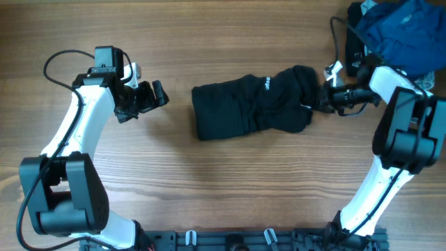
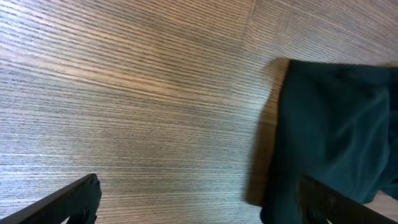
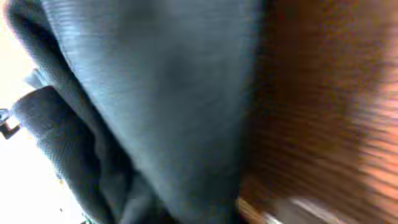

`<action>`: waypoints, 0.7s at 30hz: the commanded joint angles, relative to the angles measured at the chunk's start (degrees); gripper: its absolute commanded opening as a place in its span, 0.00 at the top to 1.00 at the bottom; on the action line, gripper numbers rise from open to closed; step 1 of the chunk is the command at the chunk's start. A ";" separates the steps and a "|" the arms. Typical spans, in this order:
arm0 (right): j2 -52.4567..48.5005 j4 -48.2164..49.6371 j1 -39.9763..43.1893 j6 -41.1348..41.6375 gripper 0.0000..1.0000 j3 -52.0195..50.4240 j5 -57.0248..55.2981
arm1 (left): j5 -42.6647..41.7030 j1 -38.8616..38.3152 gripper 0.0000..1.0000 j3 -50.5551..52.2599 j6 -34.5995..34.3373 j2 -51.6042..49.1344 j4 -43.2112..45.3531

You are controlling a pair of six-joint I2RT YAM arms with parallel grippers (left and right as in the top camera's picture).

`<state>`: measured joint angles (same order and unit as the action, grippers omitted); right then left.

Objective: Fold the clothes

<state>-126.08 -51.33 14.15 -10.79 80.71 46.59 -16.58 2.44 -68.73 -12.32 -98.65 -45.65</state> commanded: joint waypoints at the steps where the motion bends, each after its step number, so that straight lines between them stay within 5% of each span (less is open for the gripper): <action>1: -1.01 0.66 -1.01 2.51 0.96 -0.57 -1.38 | -0.96 0.31 0.00 -0.33 -0.33 0.83 -0.02; 4: -0.44 1.44 -0.35 7.37 0.96 0.31 -7.23 | -0.94 0.31 0.00 -0.33 -0.33 0.83 -0.07; 10: 1.49 -0.55 5.25 4.39 0.95 2.58 -4.90 | -0.96 0.31 0.00 -0.33 -0.33 0.83 -0.11; 11: 1.49 -0.98 6.27 3.45 0.82 2.58 -6.69 | -0.96 0.31 0.00 -0.33 -0.33 0.83 -0.22; 12: 1.49 -1.88 7.37 3.28 0.42 2.58 -9.75 | -0.96 0.31 0.00 -0.33 -0.33 0.83 -0.24; 13: 1.49 -2.69 8.20 3.10 0.17 2.58 -11.69 | -0.96 0.31 0.00 -0.33 -0.33 0.83 -0.24; 14: 1.49 -3.50 8.85 1.64 0.03 2.58 -11.63 | -0.96 0.31 0.00 -0.33 -0.33 0.83 -0.24; 21: 1.46 -6.12 11.87 -7.87 0.00 2.51 -7.87 | -0.96 0.31 0.00 -0.33 -0.33 0.83 -0.46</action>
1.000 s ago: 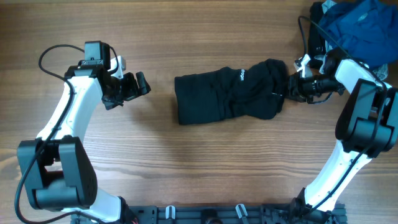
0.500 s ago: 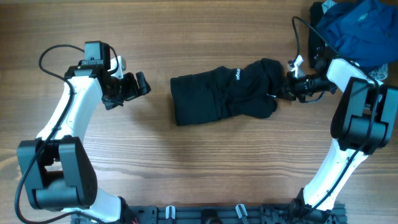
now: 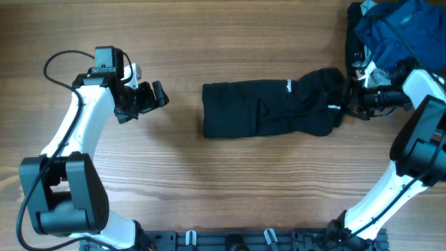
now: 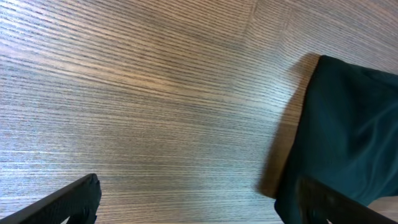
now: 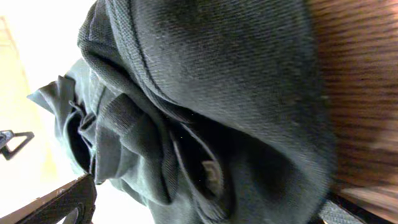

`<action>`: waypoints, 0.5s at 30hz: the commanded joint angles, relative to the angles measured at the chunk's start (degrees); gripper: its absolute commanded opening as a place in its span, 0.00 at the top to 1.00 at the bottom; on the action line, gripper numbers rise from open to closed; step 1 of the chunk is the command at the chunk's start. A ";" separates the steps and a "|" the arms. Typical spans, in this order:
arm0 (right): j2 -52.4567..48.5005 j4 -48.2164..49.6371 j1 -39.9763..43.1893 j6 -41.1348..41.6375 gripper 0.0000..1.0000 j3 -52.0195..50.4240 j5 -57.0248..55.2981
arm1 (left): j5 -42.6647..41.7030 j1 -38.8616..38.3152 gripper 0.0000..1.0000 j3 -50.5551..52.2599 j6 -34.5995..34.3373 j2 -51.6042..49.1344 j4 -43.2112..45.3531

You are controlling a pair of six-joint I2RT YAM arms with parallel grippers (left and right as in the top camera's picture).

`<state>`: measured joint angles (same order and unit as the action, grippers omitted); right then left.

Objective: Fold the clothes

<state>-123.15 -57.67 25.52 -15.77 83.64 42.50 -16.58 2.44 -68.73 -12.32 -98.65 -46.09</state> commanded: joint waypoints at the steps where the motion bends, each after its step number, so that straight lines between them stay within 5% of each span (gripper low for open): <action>1: -1.46 0.52 0.50 -0.44 0.00 -0.39 -6.45 | -0.96 0.31 0.00 -0.33 -0.33 0.83 -0.02; 4: -1.46 2.36 0.50 8.44 0.00 -0.42 -19.67 | -0.94 0.31 0.00 -0.33 -0.33 0.83 -0.02; 9: -1.79 4.00 0.02 0.85 0.00 -1.70 -10.10 | -0.96 0.31 0.00 -0.33 -0.33 0.83 0.20; 15: -2.27 9.09 -5.42 3.80 0.00 -5.29 -7.80 | -0.96 0.31 0.00 -0.33 -0.33 0.83 0.42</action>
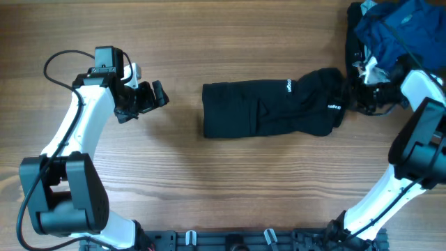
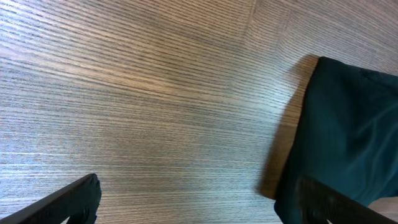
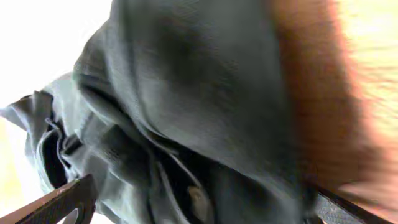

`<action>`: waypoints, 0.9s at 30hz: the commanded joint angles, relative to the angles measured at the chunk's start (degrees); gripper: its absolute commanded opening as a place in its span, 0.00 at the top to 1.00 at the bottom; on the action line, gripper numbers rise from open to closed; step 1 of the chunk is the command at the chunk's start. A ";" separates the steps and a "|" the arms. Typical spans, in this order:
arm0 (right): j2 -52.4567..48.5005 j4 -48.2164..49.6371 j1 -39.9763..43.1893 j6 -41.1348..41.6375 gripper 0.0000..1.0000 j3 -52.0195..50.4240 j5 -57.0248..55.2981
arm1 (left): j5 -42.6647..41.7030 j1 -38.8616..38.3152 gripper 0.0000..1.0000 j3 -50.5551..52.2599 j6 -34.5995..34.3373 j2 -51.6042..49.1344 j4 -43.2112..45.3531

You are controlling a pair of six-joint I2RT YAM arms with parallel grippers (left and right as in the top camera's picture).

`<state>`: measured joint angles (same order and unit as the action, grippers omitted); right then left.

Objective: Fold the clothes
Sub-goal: 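Fold the right end leftward over the bundle with the right gripper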

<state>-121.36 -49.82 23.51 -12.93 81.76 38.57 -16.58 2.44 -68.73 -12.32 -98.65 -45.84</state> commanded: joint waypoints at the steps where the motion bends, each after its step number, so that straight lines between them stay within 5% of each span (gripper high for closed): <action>1: -4.07 1.68 -4.04 1.51 0.01 -3.45 -3.98 | -0.96 0.31 0.00 -0.33 -0.33 0.83 0.17; 3: -4.09 2.78 -5.55 2.62 0.05 -3.48 -4.02 | -0.96 0.31 0.00 -0.33 -0.33 0.83 0.15; 8: -4.11 3.78 -7.17 6.43 0.95 -3.50 -5.73 | -0.96 0.31 0.00 -0.33 -0.33 0.83 0.11; 14: -2.86 2.36 -5.03 10.14 0.96 0.15 -8.83 | -0.94 0.31 0.00 -0.33 -0.33 0.83 -0.33; 18: 0.81 -6.14 -5.20 11.63 0.96 7.08 -22.47 | -0.94 0.31 0.00 -0.33 -0.33 0.83 -0.24; 27: 11.23 -12.09 -25.73 21.22 0.96 8.04 -43.12 | -0.96 0.31 0.00 -0.33 -0.33 0.83 -0.26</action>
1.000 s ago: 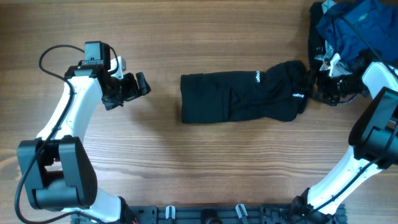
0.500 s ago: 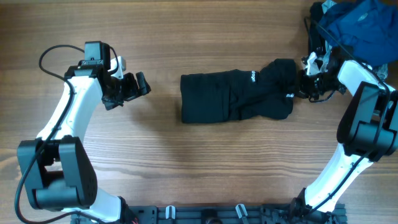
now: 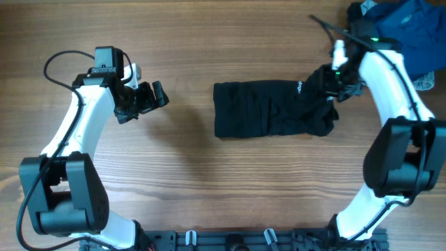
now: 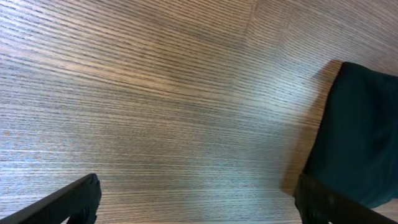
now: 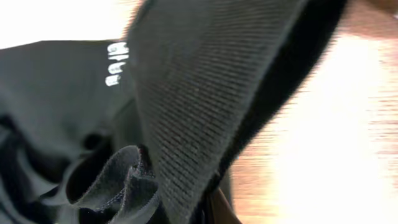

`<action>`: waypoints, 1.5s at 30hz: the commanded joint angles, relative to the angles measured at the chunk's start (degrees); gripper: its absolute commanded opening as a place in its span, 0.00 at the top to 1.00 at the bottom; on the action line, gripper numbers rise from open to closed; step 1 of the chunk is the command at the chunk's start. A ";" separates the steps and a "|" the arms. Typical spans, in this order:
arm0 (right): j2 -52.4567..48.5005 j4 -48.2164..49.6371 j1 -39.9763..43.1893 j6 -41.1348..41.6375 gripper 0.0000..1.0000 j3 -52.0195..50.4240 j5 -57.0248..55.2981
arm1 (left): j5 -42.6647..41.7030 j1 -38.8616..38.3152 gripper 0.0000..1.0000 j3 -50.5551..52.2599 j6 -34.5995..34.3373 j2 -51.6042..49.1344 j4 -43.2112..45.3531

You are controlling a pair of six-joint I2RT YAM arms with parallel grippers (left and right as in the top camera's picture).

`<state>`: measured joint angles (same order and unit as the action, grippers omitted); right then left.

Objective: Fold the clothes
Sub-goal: 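Fold the right end leftward over the bundle with the right gripper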

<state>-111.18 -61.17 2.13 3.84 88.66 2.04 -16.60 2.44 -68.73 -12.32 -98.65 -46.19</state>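
A black garment with small white lettering lies bunched lengthwise in the middle of the wooden table. My right gripper is shut on its right end, which is lifted and folded a little over the rest. In the right wrist view black ribbed fabric fills the frame and hides the fingers. My left gripper hangs open over bare wood, well to the left of the garment. Its wrist view shows the garment's left edge at the right, next to one fingertip.
A heap of blue clothes sits at the table's far right corner, just behind my right arm. Bare wood lies between the left gripper and the garment.
My right gripper, then open at the garment's right end, is now shut on that end and holds it raised further left. The garment's left edge has shifted slightly right. The left arm is unchanged.
At first my right gripper held the garment's right end, with the garment nearer the table's middle. Then the garment lay further right and stretched out, with the jaws open around its end. Now the gripper holds that end again, lifted over the rest.
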 commanded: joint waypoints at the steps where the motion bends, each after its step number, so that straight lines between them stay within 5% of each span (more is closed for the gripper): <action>1: 1.05 -0.81 -7.26 6.32 0.96 1.14 -6.27 | -0.92 0.31 0.00 -0.33 -0.33 0.83 0.09; 7: 1.05 -0.35 -18.64 12.87 0.96 1.14 -3.52 | -0.94 0.31 0.00 -0.33 -0.33 0.83 0.11; 15: 1.05 -6.58 -20.35 13.07 0.96 9.22 -3.61 | -0.94 0.31 0.00 -0.33 -0.33 0.83 0.11; 26: 0.09 -2.23 -28.59 16.13 0.96 9.11 -0.87 | -0.96 0.31 0.00 -0.33 -0.33 0.83 -0.07; 31: -3.85 0.70 -32.22 16.13 0.80 9.11 4.72 | -0.94 0.31 0.00 -0.33 -0.33 0.83 -0.37; 32: -4.57 1.68 -32.94 16.26 0.44 9.11 4.72 | -0.94 0.31 0.00 -0.33 -0.33 0.83 -0.39; 33: -4.79 2.60 -33.44 16.26 0.27 9.09 5.18 | -0.94 0.31 0.00 -0.33 -0.33 0.83 -0.39; 34: -4.79 3.58 -33.64 16.28 0.21 9.11 6.01 | -0.94 0.31 0.00 -0.33 -0.31 0.83 -0.39; 38: -4.72 3.80 -32.52 15.65 0.10 12.15 8.37 | -0.94 0.31 0.00 -0.33 -0.33 0.83 -0.57; 41: -3.96 -4.96 -28.59 14.10 0.08 20.59 6.97 | -0.94 0.31 0.00 -0.33 -0.31 0.83 -0.79; 45: -3.74 -14.91 -27.47 1.31 0.14 20.52 16.09 | -0.94 0.31 0.00 -0.33 -0.33 0.83 -0.72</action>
<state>-115.28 -72.97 -24.36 14.83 109.75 11.51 -16.60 2.44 -68.73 -12.32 -98.65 -46.92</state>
